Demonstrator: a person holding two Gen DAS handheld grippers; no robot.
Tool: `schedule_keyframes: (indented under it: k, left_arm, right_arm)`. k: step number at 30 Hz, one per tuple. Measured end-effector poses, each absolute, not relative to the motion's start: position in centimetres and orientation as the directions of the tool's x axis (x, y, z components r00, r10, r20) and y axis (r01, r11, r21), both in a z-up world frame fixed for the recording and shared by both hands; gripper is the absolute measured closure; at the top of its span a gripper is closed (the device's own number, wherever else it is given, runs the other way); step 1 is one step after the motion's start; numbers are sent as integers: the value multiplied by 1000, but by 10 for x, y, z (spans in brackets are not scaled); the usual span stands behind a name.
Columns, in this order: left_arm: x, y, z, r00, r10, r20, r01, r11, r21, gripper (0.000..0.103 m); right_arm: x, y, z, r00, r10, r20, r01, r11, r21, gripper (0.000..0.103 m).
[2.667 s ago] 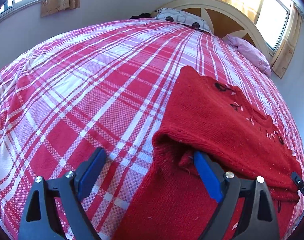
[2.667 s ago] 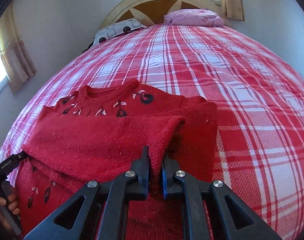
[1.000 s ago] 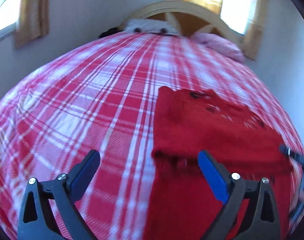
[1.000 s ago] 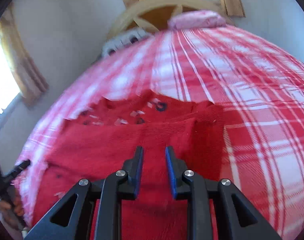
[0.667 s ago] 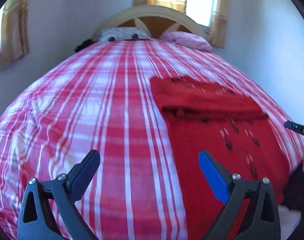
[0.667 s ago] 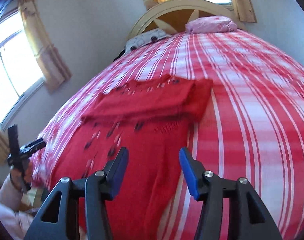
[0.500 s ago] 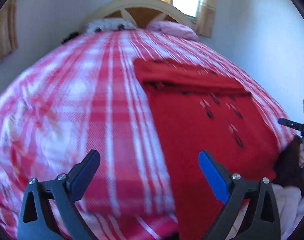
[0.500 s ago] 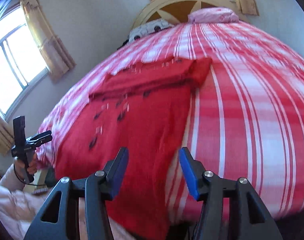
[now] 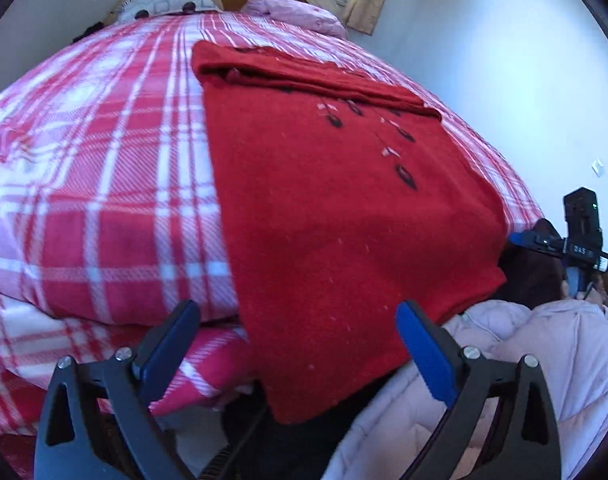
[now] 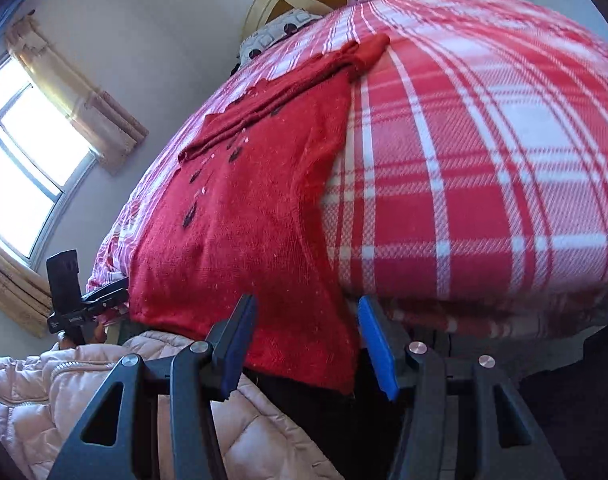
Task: Fold small clothes
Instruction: 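Move both tools to the hem and grasp the hem with the left tool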
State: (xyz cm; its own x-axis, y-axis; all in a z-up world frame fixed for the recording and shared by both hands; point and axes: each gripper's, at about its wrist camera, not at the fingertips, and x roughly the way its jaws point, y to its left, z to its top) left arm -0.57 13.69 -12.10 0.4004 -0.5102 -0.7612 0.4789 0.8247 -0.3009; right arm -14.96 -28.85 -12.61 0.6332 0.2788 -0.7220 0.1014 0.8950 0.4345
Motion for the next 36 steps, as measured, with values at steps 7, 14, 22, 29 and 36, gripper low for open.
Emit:
schedule_keyframes:
  k: [7,14,22,29,36]
  left_arm:
    - [-9,125,-140,329,-517,-790,500,805,-319,12]
    - [-9,124,-146,285,-557,-780,497,782,-377,39]
    - [-14,122,-144,275,-570,-774,534,760,-370,80]
    - [-17,135,-135,268,-599,-755,535,744,-400,87]
    - [-21,144,-124,280,-632,-723,559,719,-412,88]
  right_arm:
    - [-144,-284,-154,571,338,-748,104,874,475,49]
    - [-135,-269,-168,539,354,-764,62,888,456,49]
    - [-130,-265,-171,530,360,-768,38,895,445,86]
    - [-139,-269,-162,524,389,-758,22,883,469,90]
    - [-165,-289,-140,575,401,-713,43,855,516,90]
